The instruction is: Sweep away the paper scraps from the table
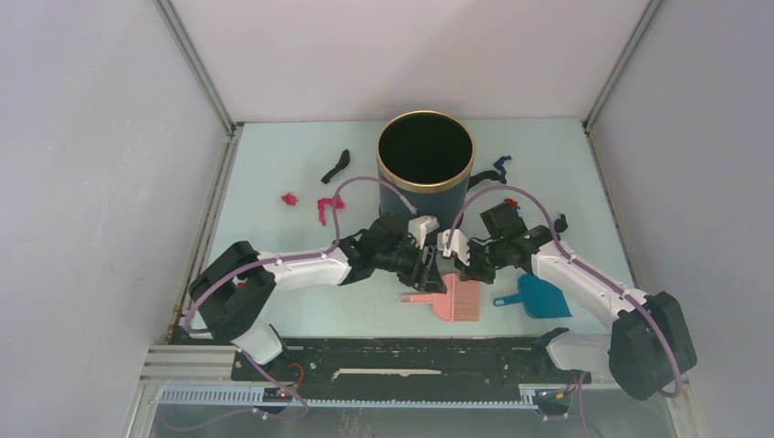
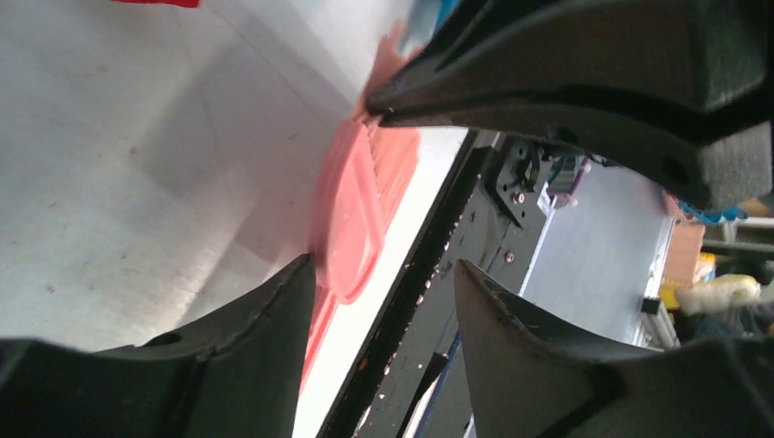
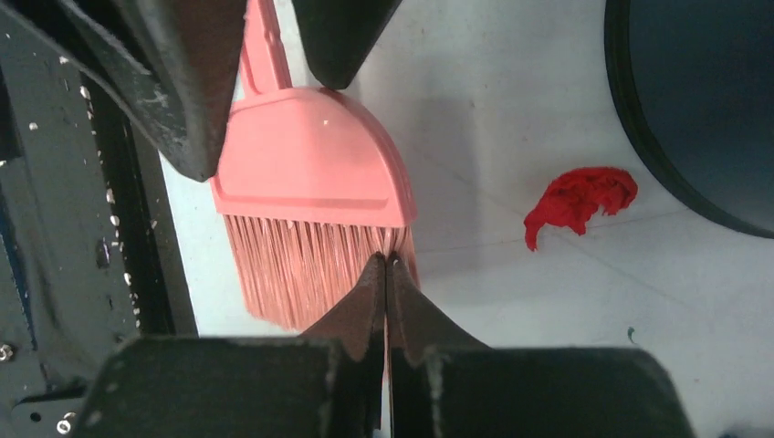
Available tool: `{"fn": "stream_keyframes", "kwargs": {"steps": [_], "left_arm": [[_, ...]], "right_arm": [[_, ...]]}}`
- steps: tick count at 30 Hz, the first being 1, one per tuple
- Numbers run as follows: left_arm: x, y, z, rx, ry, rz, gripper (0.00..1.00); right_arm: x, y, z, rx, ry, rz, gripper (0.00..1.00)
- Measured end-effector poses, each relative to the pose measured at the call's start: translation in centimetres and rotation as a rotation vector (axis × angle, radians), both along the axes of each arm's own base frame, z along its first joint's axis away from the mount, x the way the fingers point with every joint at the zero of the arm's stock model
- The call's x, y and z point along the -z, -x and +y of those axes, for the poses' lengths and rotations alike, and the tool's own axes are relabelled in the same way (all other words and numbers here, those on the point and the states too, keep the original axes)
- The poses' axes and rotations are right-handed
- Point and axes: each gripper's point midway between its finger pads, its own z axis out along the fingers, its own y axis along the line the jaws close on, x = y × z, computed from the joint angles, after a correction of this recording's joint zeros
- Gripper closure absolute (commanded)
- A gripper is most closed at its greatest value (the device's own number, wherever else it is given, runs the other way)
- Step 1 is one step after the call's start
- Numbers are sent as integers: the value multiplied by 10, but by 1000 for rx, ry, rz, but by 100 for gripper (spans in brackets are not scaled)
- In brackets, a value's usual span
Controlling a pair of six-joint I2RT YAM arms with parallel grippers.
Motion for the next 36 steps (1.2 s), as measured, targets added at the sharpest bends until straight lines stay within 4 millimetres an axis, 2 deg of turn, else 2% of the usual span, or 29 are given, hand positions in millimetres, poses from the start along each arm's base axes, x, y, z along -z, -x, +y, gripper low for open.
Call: {"fn": "stream_keyframes", "kwargs": {"steps": [3,7,9,11,13,18,22,24,27,29,31,33,35,36], "left_arm": [[3,7,-4,48,-19,-16,56],[11,9,-5,69,-40,-17,64],[15,9,-4,71,-49,-14,62],[17,9,-3,73,-54,-13,53],[17,9,-3,72,-58,-14,49],[25,8,0,59,-93,-19,50],[40,11,3,68,-140,4,62],[46,15,5,80,-161,14,73],[42,21,2,113,-148,13,85],[35,24,-2,138,-132,3,97],[30,27,-3,162,-125,-17,100],[28,28,2,172,-141,-34,100],[27,30,8,192,-159,-47,100],[25,30,10,198,-164,-53,100]], "right_arm": [[-1,1,-3,12,-10,16,100],[-2,1,-6,25,-24,28,100],[-3,1,-7,32,-36,41,100],[-4,2,-8,43,-52,56,100],[-5,1,-10,53,-64,67,100],[-10,0,-12,69,-98,76,100],[-12,1,-12,70,-109,80,100],[-12,2,-12,68,-112,85,100],[-13,2,-11,67,-121,86,98],[-14,0,-12,75,-125,87,81],[-15,0,-13,81,-134,95,54],[-18,4,-12,82,-157,123,33],[-27,6,-10,80,-198,160,19],[-33,7,-8,79,-225,177,16]]}}
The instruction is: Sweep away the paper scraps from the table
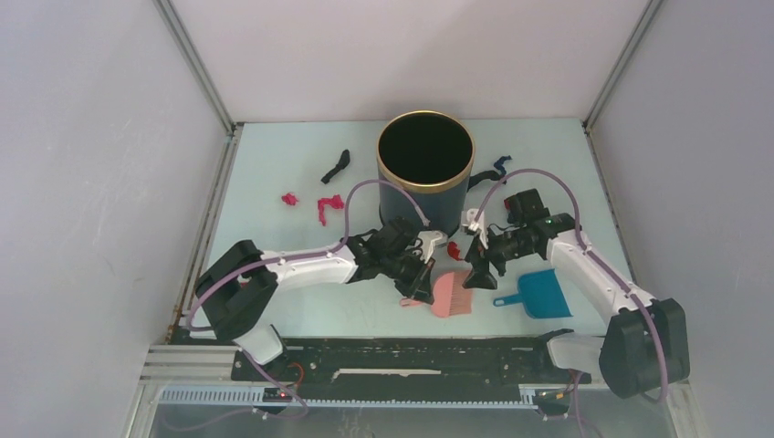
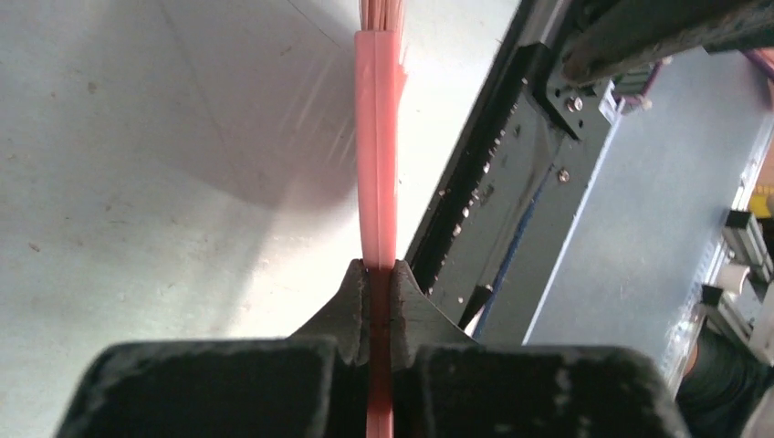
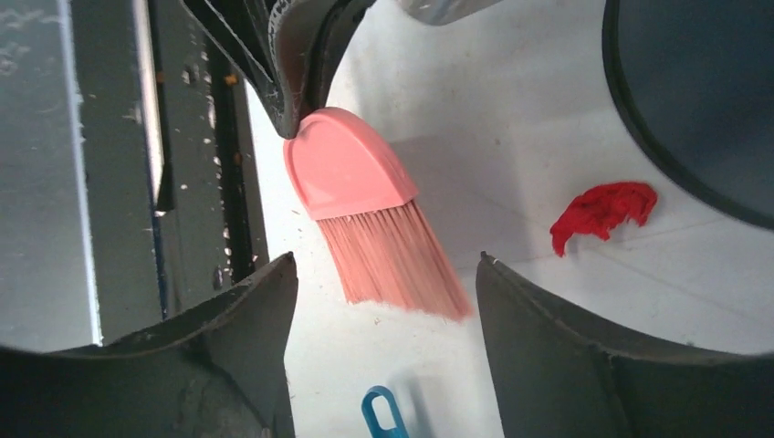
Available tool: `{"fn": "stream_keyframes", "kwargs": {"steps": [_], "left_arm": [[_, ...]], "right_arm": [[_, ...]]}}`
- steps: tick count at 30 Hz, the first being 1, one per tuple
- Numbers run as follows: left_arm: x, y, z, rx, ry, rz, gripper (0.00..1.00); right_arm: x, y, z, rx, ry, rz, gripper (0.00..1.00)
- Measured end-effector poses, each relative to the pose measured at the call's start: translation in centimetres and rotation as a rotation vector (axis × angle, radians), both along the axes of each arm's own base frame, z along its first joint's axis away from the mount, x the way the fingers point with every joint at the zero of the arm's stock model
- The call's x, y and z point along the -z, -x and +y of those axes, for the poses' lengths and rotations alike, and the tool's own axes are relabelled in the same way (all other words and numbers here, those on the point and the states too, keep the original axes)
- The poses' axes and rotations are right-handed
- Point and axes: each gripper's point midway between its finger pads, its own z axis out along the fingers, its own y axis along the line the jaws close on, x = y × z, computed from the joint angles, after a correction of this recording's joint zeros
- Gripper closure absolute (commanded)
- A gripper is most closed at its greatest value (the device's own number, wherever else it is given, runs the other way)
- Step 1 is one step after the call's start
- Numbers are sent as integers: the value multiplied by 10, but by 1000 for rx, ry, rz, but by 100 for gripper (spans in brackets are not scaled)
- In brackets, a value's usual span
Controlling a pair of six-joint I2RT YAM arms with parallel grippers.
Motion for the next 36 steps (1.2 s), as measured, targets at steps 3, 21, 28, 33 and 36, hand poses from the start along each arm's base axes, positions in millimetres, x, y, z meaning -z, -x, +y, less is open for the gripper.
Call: {"fn": "stream_keyframes", "kwargs": {"steps": [3,21,28,33,36], "left_arm": [[-9,5,5,40,9,-12,100],[-50,28,4,175,138,-1,93],[-71,-2,8,80,209,-22,63],[-125,-45,20,-75,379,-130,52],[-142,-53,18,-106,455,-146,48]], "right_arm": [[-17,0,5,-3,-80,45,12],[-30,33,41,-160,-193,343,79],[-42,26,38,-184,-247,421,99],[-52,7,17,-91,-341,456,100],[-57,2,10,-52,-377,457,100]]}}
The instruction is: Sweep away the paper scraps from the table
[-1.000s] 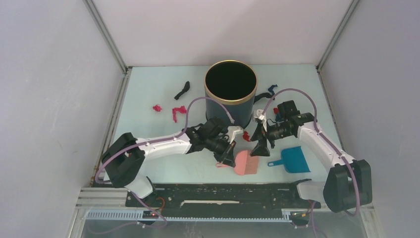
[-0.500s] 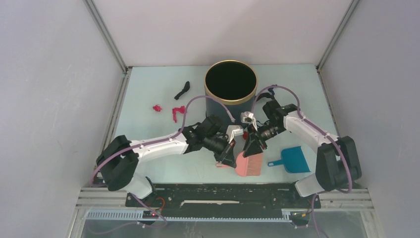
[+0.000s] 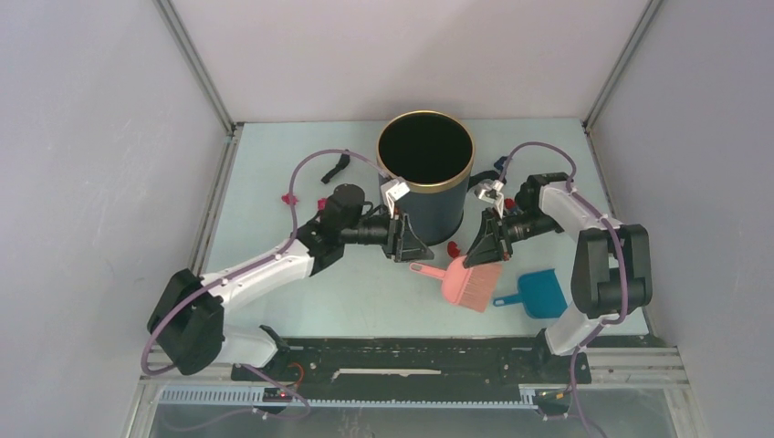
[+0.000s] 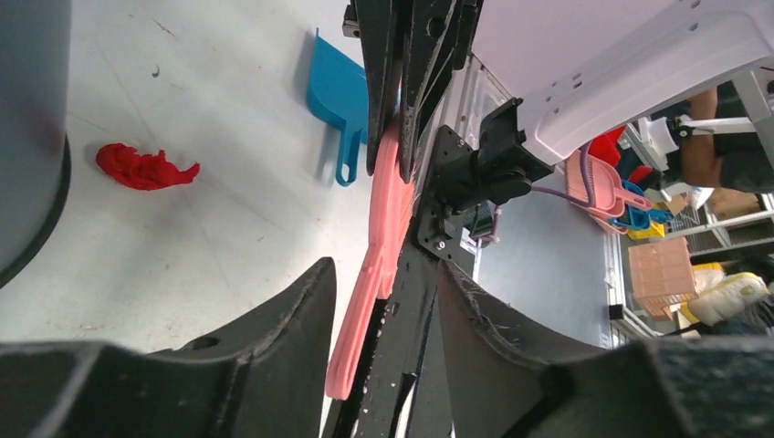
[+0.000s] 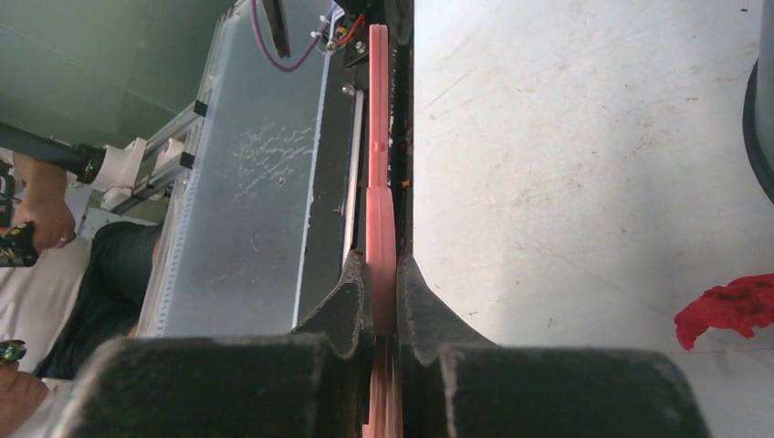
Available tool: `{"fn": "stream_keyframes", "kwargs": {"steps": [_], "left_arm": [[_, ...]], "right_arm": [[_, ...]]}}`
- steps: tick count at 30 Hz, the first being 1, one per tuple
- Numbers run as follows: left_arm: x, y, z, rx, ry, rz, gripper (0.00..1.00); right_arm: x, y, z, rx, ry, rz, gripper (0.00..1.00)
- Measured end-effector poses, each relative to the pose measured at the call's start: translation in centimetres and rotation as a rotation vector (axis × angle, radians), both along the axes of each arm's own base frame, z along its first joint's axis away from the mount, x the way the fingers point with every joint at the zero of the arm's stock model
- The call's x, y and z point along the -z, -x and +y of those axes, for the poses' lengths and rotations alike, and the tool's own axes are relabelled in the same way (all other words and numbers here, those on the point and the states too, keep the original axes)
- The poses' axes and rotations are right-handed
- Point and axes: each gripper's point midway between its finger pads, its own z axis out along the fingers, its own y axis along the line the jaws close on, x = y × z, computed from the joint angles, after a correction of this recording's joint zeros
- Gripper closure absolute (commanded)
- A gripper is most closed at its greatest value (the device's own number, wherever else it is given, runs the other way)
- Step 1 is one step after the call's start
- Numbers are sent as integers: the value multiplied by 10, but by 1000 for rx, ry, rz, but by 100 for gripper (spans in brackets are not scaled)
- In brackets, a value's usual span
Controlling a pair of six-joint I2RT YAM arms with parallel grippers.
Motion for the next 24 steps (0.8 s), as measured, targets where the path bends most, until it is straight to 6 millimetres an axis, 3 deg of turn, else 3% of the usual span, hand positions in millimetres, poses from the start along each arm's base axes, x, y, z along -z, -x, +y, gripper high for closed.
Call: {"fn": "stream_keyframes", "kwargs": {"steps": [8,18,24], "left_arm": [[20,-1,-2,-14,-32,82,47],[32,11,-3,37,-67,113,74],[38,14,-4,59,-77,137,80]], "right_arm": [[-9,1,0,25,-35,26,100],[-13,-9,-7,85,-58,37,100],[-11,-12,-10,101,-60,53,100]]}}
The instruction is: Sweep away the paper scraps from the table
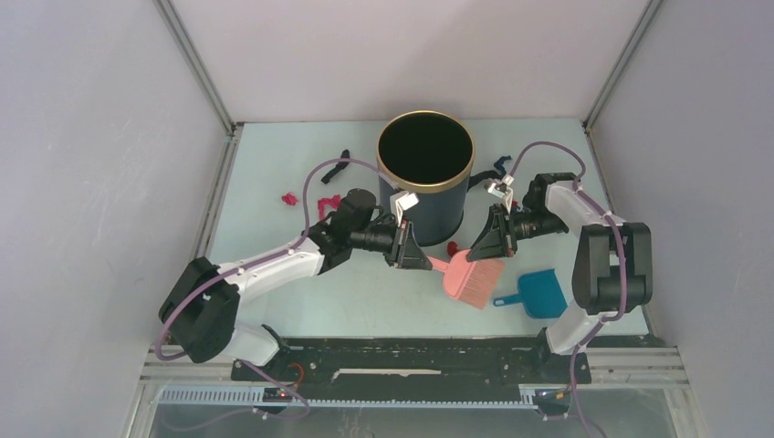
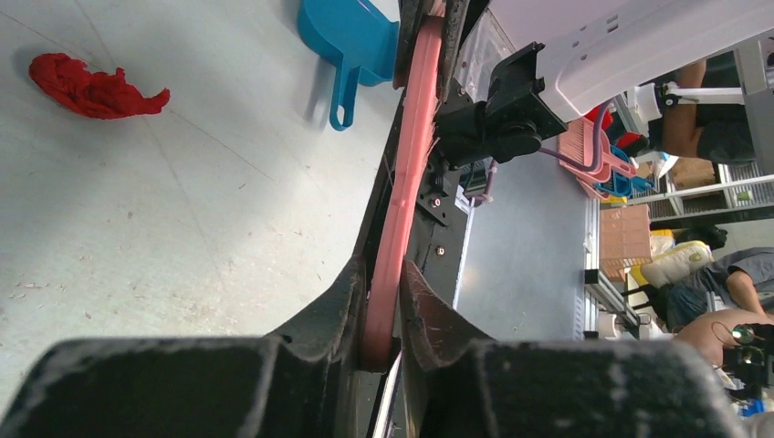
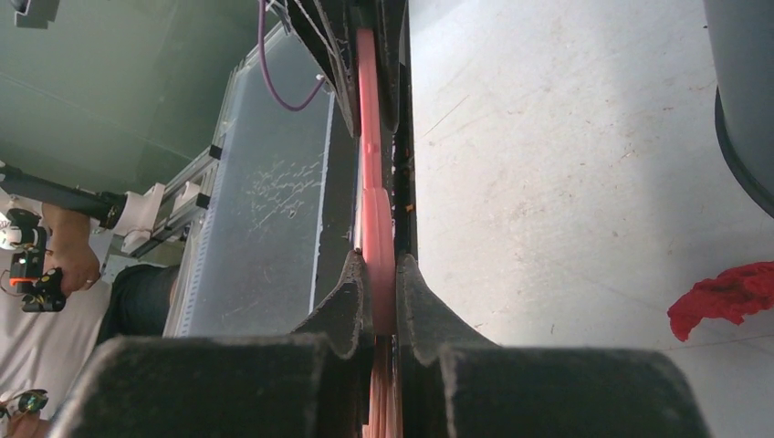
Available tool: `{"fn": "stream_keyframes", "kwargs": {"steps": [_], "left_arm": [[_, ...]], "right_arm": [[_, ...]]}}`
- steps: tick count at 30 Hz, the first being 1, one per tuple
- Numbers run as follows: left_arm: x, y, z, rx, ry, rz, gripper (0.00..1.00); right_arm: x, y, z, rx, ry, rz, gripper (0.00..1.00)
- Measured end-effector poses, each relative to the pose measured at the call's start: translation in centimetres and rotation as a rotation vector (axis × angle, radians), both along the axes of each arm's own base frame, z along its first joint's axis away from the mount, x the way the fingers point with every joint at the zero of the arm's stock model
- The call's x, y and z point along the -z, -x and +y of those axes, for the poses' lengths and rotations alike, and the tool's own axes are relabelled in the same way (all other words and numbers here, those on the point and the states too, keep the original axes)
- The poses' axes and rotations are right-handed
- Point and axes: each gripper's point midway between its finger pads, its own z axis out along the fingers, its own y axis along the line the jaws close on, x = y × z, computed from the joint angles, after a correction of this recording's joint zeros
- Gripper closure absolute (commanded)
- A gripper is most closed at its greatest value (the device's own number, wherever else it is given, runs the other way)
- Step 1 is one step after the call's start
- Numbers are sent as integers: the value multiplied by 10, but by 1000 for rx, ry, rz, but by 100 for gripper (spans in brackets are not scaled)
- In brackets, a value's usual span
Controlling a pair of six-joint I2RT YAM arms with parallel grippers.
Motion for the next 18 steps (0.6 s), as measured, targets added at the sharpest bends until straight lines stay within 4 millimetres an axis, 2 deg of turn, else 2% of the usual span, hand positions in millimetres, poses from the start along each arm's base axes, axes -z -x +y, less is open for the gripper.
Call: {"fn": "stream_keyframes", "kwargs": {"steps": [3,18], "left_arm": [[-1,0,0,4,4,-2,71],[-4,-7,-2,-29,14,-33,70]], "right_arm": [[1,-1,0,3,-3,6,100],[3,-4,0,11,-10,37,100]]}}
